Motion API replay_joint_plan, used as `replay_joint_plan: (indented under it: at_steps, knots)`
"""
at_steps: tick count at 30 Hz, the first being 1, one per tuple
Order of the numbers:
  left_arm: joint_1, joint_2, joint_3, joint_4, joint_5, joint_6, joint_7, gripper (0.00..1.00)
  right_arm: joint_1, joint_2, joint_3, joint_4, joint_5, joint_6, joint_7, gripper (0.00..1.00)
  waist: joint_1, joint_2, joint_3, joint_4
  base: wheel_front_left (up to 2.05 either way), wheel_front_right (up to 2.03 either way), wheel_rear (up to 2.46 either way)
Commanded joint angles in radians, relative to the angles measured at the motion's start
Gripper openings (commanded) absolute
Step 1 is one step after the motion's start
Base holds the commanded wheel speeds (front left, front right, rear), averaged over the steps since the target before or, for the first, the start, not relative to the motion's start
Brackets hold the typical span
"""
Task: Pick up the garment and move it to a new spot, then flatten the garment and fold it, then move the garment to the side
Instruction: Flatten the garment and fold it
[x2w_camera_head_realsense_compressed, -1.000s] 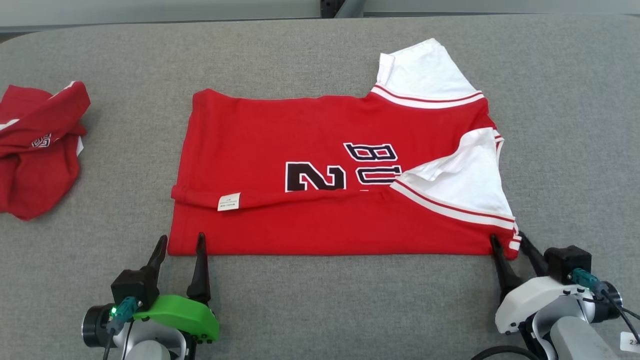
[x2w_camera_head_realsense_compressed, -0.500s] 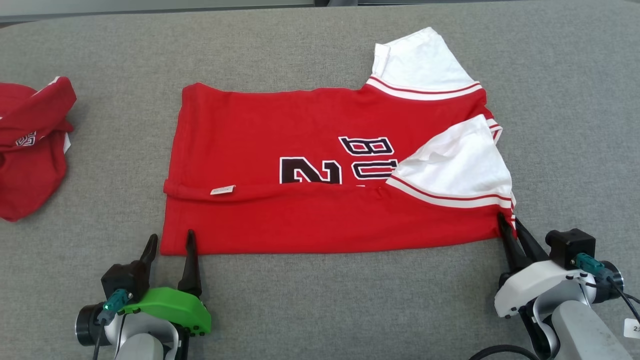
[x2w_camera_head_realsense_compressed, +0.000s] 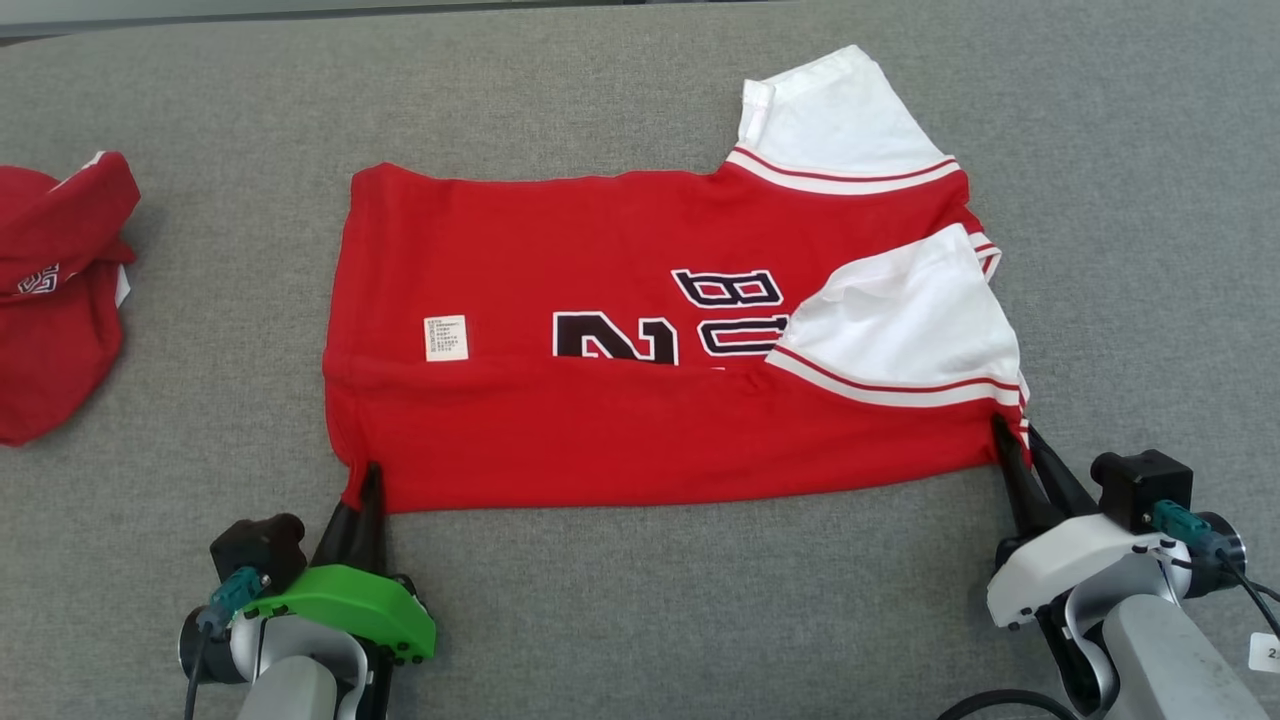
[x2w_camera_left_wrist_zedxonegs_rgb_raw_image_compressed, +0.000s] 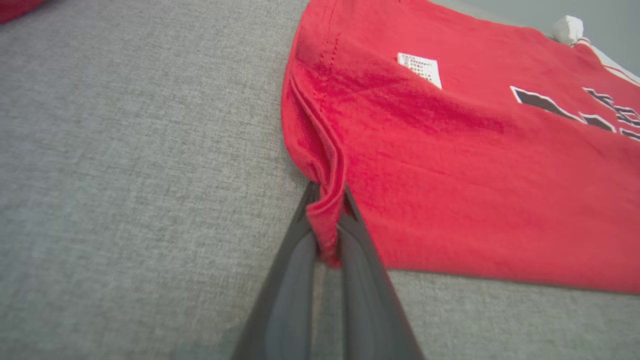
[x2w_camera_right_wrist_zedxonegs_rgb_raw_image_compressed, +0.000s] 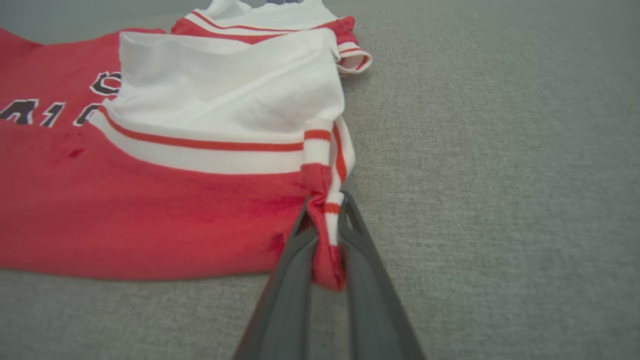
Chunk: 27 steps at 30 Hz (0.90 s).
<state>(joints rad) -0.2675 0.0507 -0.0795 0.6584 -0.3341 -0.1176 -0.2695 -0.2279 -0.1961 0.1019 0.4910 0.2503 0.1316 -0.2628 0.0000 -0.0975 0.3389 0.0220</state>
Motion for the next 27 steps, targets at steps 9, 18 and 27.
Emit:
replay_joint_plan:
  at_steps: [9,18,27]
  knots:
    - [0.073,0.001,0.018,-0.039,0.019,-0.012,0.006,0.0,0.037,0.011,-0.011,0.022,-0.001,-0.002,-0.002,0.0,0.0,0.0,-0.122,0.006,0.0,0.0,0.0]
    - [0.182,0.003,0.039,0.01,0.035,-0.013,0.006,0.0,0.144,0.02,0.021,0.078,0.018,-0.002,-0.002,0.0,0.0,0.0,-0.276,0.008,0.0,0.0,0.0]
    - [0.273,0.003,0.05,0.051,0.038,-0.013,0.006,0.0,0.249,0.021,0.027,0.101,0.039,-0.002,-0.002,0.0,0.0,0.0,-0.319,0.016,0.0,0.0,0.0]
